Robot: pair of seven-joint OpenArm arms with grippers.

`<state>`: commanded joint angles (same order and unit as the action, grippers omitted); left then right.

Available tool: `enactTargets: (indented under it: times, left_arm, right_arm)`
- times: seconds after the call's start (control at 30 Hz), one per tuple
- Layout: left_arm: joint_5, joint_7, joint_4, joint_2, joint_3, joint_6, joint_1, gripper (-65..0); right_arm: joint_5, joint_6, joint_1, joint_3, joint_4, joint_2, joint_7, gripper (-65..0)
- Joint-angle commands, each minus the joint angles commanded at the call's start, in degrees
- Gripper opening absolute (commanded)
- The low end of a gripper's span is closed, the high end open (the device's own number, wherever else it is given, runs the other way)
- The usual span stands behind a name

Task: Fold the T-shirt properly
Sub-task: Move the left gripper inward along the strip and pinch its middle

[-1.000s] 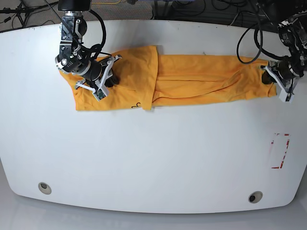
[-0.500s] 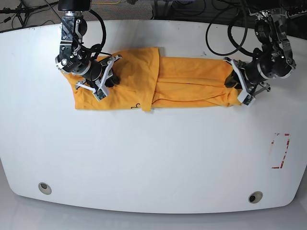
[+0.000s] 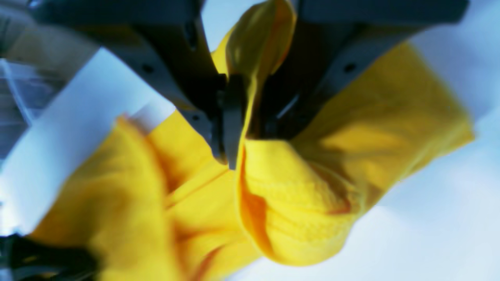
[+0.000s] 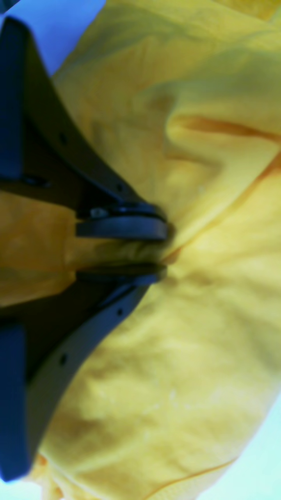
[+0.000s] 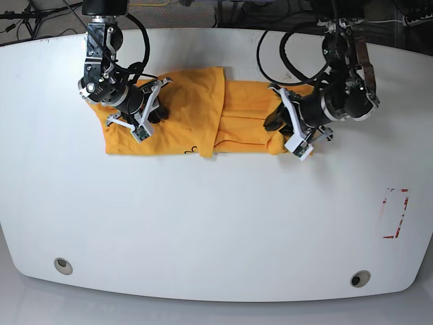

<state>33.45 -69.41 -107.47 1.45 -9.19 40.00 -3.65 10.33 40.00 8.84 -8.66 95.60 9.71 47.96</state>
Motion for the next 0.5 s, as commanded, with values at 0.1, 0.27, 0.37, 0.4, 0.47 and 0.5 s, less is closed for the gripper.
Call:
enactTargets:
  times: [0.1, 0.27, 0.37, 0.4, 0.47, 0.5]
  left_arm:
    - [0.0, 0.0, 1.9, 1.2, 0.1, 0.0, 0.1, -61.2]
    - [0.3, 0.0, 3.7, 1.6, 0.1, 0.0, 0.9, -61.2]
    - [0.1, 0.0, 3.9, 1.6, 0.1, 0.0, 1.1, -60.8]
    - [0.1, 0.0, 3.9, 1.6, 0.1, 0.0, 1.1, -60.0]
    - [0.0, 0.0, 3.9, 1.6, 0.1, 0.0, 1.2, -56.2]
    - [0.0, 0.0, 3.9, 1.6, 0.1, 0.0, 1.2, -52.4]
  right_arm:
    - [0.0, 0.0, -0.1, 0.0, 0.0, 0.0, 0.0, -54.1]
    - [0.0, 0.0, -0.1, 0.0, 0.0, 0.0, 0.0, -54.1]
    - [0.0, 0.0, -0.1, 0.0, 0.0, 0.0, 0.0, -54.1]
    - [0.0, 0.0, -0.2, 0.0, 0.0, 0.0, 0.0, -54.1]
    - [0.0, 0.0, -0.2, 0.0, 0.0, 0.0, 0.0, -53.9]
    - [0.0, 0.0, -0.2, 0.0, 0.0, 0.0, 0.0, -53.9]
